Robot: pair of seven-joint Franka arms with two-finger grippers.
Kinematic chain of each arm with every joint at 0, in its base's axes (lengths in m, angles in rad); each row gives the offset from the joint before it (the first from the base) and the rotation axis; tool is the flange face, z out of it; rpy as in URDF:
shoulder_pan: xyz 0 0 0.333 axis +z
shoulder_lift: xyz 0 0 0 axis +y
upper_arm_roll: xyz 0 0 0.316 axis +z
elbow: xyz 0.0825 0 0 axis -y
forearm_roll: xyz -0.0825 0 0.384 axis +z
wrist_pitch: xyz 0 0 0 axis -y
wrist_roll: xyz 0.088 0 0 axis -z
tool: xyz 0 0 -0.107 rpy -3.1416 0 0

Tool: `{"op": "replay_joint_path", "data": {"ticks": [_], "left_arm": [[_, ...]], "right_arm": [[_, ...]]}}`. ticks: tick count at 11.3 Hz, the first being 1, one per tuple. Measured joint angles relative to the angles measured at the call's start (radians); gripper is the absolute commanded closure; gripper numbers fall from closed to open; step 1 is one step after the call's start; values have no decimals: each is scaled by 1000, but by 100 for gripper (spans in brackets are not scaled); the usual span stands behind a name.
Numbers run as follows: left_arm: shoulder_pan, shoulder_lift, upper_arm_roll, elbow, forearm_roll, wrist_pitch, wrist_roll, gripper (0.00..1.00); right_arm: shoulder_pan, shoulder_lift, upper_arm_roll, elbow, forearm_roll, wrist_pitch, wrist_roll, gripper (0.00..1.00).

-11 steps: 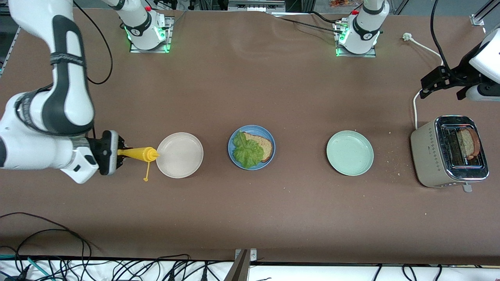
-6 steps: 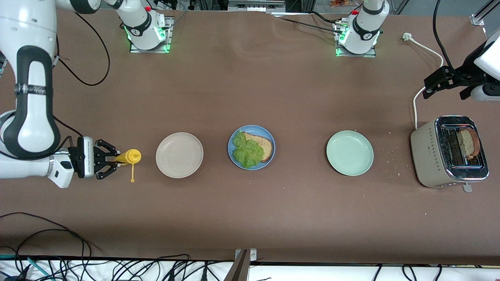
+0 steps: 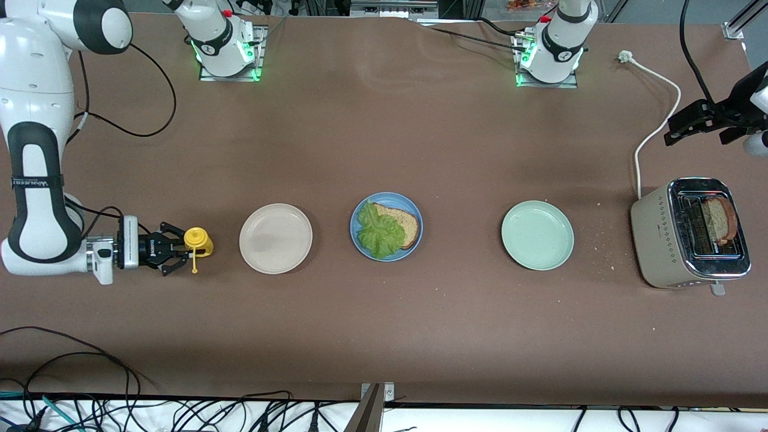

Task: Make sandwich in blue plate with both arms
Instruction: 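Carry the mustard bottle back beside the white plate and set it down, then open the right gripper and draw it back from the bottle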

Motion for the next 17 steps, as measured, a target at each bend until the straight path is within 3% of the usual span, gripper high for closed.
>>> {"op": "replay_joint_path", "data": {"ticks": [3,7,10,11,12,17], "left_arm": [[0,0,0,0,0,-4,0,0],[-2,1,-5,0,0,-4,0,0],[-4,1,-8,0,0,-4,0,0],[-4,1,-8,0,0,-4,0,0],[-4,1,-8,0,0,-4,0,0],[-2,0,-6,0,0,-4,0,0]], "right_arm": [[-8,95,48,0,118,10,-91,100],[-15,129,65,6,135,31,-129,100],[-40,134,66,6,137,30,-164,75],[-47,134,67,6,139,29,-167,33],[-55,136,67,6,140,28,-168,0],[-101,169,70,6,145,19,-182,0]]}}
